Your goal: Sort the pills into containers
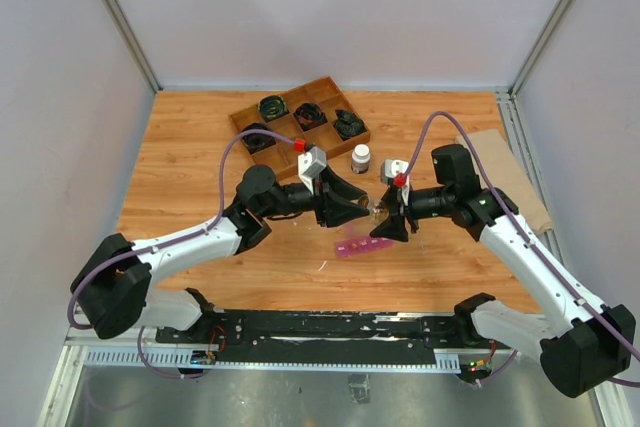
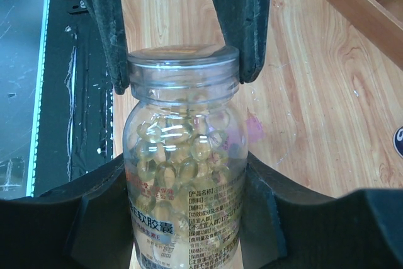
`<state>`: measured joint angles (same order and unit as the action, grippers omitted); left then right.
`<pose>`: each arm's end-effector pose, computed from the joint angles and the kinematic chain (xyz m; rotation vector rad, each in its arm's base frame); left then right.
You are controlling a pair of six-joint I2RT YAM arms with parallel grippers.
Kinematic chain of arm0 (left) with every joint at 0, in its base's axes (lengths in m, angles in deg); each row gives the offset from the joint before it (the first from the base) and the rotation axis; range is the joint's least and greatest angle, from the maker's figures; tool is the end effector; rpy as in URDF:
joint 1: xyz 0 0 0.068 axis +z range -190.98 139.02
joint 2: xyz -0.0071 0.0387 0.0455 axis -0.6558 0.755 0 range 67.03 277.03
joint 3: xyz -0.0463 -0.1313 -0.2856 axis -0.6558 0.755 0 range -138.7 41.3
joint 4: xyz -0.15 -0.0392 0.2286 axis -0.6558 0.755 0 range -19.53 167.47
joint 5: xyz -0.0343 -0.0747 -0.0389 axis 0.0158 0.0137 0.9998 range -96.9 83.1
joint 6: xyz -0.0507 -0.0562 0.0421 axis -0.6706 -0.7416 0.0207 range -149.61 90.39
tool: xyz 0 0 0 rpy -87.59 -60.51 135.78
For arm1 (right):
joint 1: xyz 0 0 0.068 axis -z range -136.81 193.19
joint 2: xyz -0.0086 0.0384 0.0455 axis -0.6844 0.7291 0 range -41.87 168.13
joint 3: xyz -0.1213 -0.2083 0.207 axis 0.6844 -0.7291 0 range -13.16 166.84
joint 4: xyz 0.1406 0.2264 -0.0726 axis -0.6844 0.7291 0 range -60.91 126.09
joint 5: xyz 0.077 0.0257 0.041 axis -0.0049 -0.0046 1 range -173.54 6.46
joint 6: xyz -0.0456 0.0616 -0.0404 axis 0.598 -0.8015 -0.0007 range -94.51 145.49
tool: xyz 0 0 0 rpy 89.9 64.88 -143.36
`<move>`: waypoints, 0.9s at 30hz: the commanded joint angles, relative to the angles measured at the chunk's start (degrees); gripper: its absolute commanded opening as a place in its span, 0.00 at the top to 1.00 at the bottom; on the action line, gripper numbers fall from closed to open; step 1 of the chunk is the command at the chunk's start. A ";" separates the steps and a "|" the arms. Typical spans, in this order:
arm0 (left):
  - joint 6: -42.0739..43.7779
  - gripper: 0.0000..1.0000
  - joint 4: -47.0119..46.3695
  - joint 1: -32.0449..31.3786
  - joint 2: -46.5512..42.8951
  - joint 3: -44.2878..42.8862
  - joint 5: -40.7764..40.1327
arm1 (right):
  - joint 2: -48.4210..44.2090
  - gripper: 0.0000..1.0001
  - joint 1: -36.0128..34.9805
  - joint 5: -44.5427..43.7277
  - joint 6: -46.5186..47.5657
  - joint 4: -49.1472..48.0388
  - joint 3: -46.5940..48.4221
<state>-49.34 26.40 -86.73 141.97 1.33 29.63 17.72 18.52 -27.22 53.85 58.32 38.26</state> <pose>0.1916 -0.2620 0.3342 0.8982 1.3230 -1.3601 0.1753 0.1505 0.3326 -1.3633 1.5502 1.0361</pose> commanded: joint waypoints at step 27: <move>-6.19 0.01 -6.84 -0.43 -18.00 15.24 -10.52 | -1.94 0.99 0.23 5.35 3.20 -4.67 1.40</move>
<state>-51.33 28.89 -87.08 129.10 10.55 21.07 17.53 18.61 -21.65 54.09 53.08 38.30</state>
